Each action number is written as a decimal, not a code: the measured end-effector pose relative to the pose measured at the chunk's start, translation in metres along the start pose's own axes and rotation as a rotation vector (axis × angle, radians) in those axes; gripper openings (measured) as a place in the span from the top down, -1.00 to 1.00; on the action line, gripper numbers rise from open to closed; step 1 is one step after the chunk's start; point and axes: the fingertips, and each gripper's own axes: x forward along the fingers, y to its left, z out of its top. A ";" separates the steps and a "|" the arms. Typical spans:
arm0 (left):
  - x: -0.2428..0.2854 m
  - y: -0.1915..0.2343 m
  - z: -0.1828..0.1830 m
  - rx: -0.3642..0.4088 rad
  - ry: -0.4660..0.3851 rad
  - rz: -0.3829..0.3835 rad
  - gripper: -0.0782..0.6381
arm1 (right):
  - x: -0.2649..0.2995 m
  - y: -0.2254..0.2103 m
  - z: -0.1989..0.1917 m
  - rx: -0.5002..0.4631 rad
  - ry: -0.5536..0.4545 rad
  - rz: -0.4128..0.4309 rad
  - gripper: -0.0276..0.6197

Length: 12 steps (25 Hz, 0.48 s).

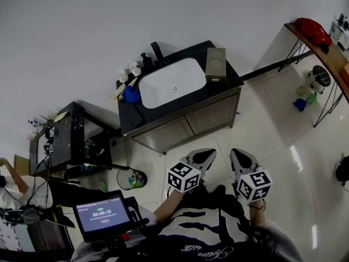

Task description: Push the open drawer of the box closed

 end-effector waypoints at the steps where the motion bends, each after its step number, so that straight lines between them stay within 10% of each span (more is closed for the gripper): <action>1: -0.004 -0.003 -0.002 -0.003 0.001 -0.005 0.79 | -0.001 0.005 -0.001 -0.001 -0.003 0.000 0.95; 12: -0.053 -0.004 -0.007 0.011 0.004 -0.029 0.79 | -0.006 0.051 -0.006 0.006 -0.011 -0.040 0.95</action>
